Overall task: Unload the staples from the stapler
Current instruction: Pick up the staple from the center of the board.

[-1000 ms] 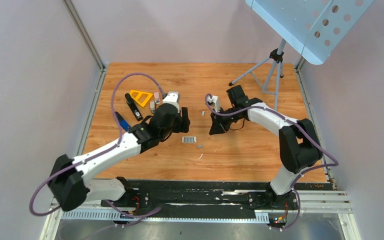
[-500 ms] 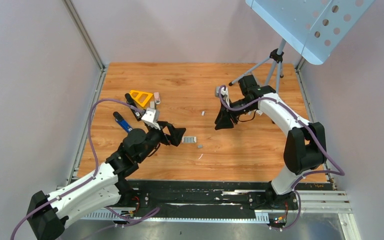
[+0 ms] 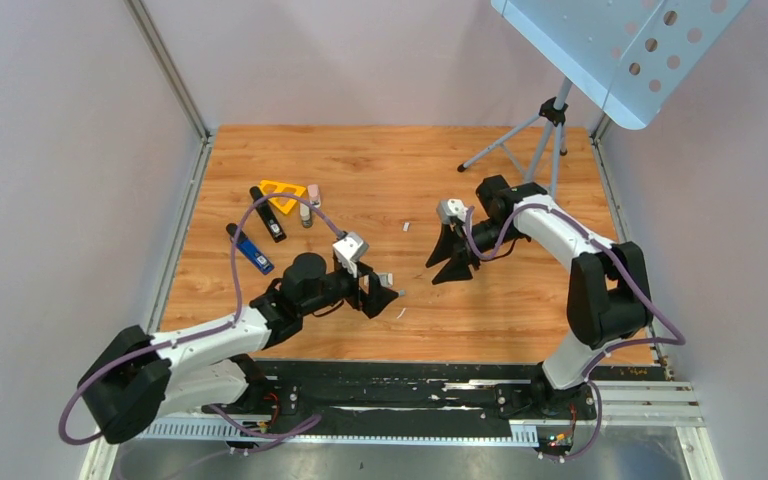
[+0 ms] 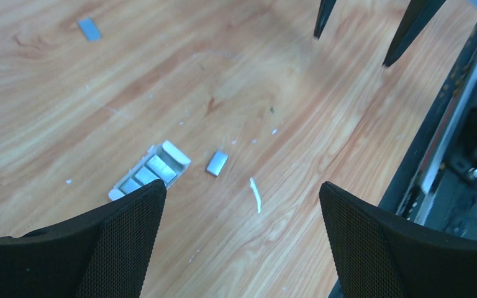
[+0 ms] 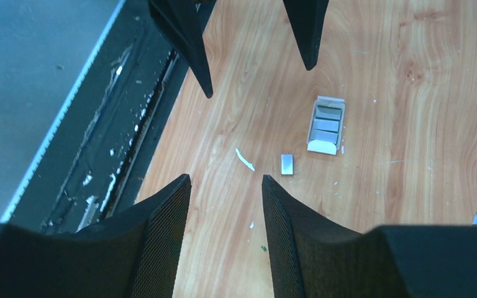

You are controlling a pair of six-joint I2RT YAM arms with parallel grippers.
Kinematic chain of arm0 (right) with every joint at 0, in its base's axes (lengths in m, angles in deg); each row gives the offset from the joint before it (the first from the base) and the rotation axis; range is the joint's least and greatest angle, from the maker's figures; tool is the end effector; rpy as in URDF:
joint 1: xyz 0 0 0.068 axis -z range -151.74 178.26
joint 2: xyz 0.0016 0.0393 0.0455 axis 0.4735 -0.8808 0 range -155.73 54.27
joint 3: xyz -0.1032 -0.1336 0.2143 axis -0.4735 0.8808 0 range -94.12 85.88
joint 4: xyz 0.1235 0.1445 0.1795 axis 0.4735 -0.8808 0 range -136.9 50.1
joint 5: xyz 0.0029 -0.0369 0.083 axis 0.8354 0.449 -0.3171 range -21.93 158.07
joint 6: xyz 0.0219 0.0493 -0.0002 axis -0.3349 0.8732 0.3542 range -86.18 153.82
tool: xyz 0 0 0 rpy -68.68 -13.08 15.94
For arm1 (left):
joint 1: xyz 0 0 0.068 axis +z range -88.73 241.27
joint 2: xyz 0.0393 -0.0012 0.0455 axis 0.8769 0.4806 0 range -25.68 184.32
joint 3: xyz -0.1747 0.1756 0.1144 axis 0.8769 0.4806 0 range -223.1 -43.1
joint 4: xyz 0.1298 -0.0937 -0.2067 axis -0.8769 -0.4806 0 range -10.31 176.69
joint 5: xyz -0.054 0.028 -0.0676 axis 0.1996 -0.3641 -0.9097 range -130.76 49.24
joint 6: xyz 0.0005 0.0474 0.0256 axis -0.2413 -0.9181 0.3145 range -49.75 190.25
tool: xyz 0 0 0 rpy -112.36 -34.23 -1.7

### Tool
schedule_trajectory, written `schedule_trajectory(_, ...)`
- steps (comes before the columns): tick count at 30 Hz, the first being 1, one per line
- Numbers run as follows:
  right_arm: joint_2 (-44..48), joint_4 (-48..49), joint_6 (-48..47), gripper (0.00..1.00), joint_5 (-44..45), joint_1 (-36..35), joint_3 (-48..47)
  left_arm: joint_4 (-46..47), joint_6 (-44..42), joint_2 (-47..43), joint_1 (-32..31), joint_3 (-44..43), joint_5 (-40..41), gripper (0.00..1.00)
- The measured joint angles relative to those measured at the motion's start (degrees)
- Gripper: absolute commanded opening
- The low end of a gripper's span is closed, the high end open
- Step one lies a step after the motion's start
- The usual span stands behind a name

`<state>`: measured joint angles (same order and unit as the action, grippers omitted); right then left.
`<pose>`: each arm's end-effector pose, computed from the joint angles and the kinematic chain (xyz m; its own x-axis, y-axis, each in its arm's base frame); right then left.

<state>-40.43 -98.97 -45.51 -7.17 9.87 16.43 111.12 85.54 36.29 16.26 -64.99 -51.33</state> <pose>0.2710 0.1264 0.2437 -0.0065 -0.2659 -0.9640 -0.9596 -0.2695 0.0808 0.1557 -0.1651 0.2053 -0.4002 0.0337 -0.9158 0.7409 0.6001 -0.3016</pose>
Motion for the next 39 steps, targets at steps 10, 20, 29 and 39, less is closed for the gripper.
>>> schedule_trajectory(10, -2.64, 6.86, -3.39, 0.49, 11.56, -7.85, 1.99, -2.8, -0.55, -3.91, 0.92, -0.07, 12.24, 0.91)
schedule_trajectory(20, -5.79, 21.22, 4.07, 0.47, 24.5, -17.42, 2.91, -6.27, 20.65, -5.51, 13.94, 4.13, 16.59, 0.71)
schedule_trajectory(29, -7.08, 30.18, 11.72, 0.47, 32.37, -20.81, 5.92, -7.3, 26.64, 9.64, 16.44, -1.29, 14.53, 0.52)
schedule_trajectory(39, -8.13, 33.79, 15.69, 0.45, 36.11, -21.0, 5.99, -7.39, 24.2, 25.79, 17.2, -11.23, 9.09, 0.37)
